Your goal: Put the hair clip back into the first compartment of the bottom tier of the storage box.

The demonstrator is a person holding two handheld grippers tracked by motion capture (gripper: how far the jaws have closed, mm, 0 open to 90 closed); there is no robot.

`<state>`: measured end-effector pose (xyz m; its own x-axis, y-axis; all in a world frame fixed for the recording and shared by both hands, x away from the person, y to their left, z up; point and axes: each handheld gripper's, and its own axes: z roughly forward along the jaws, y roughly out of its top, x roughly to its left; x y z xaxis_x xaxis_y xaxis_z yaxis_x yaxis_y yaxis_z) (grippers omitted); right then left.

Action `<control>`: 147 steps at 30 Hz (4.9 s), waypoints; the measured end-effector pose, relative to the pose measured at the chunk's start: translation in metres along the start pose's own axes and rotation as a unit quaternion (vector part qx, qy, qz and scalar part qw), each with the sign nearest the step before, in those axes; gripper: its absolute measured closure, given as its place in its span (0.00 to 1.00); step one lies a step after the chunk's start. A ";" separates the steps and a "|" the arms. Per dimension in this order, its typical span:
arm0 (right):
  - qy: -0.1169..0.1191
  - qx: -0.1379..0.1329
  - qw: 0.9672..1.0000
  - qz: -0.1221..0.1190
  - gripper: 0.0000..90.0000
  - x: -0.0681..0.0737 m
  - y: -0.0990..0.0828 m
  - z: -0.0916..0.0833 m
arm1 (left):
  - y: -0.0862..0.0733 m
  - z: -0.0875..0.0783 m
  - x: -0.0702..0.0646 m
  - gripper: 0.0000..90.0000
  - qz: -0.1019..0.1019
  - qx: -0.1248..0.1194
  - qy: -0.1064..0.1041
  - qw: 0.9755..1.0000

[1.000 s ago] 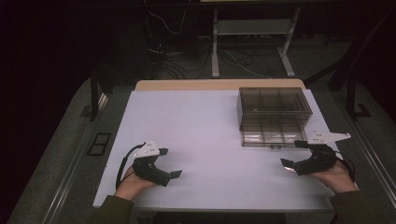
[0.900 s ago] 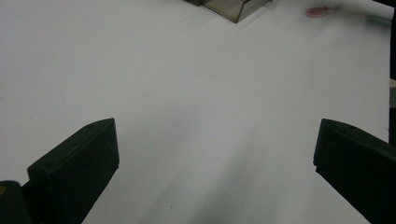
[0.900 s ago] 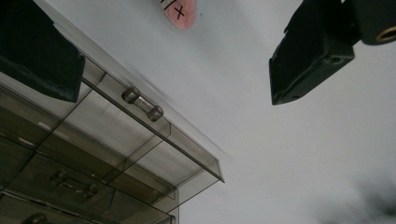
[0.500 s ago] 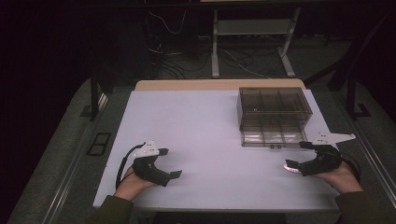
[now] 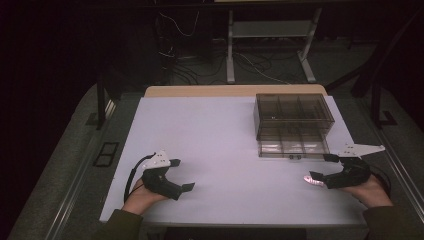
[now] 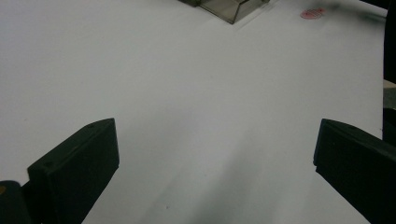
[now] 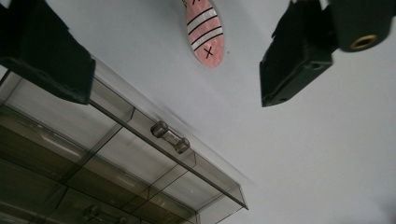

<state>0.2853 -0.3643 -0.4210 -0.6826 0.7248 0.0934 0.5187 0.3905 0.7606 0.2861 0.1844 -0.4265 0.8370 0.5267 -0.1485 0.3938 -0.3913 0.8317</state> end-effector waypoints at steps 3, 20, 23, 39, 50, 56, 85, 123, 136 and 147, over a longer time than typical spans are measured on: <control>0.000 0.001 1.000 0.000 0.12 0.001 0.000 -0.001 | 0.000 0.000 0.000 0.00 0.002 0.002 0.000 1.000; 0.013 0.013 1.000 0.003 0.26 0.001 -0.001 0.000 | 0.000 -0.001 0.000 0.00 0.002 0.002 0.002 1.000; 0.014 0.015 1.000 0.003 0.28 0.001 -0.001 0.001 | 0.000 -0.001 0.000 0.00 0.003 0.004 0.002 1.000; 0.015 0.030 0.999 -0.009 0.38 0.003 -0.001 0.001 | 0.000 -0.001 0.000 0.00 0.001 0.004 0.000 1.000; 0.012 0.042 0.999 -0.024 0.47 0.006 0.001 0.001 | 0.000 -0.001 -0.001 0.00 0.002 0.004 0.000 1.000; 0.013 0.051 0.998 -0.029 0.50 0.007 0.001 0.002 | 0.000 -0.001 -0.001 0.00 0.002 0.003 0.000 1.000; 0.030 0.101 0.993 -0.055 0.65 0.008 -0.006 0.018 | 0.000 0.000 -0.001 0.00 0.004 0.004 -0.003 1.000; 0.034 0.120 0.989 -0.078 0.73 0.008 -0.008 0.023 | 0.000 0.001 -0.002 0.00 0.000 0.004 -0.006 1.000; 0.033 0.122 0.989 -0.078 0.74 0.010 -0.007 0.022 | 0.000 0.001 -0.002 0.00 0.001 0.004 -0.006 1.000; 0.033 0.116 0.990 -0.075 0.74 0.011 -0.006 0.019 | 0.000 0.001 -0.002 0.00 0.001 0.005 -0.006 1.000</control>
<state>0.2849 -0.3476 -0.4367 -0.7890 0.6133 0.0371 0.5076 0.6166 0.6018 0.2850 0.1826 -0.4267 0.8421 0.5172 -0.1526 0.3959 -0.4008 0.8262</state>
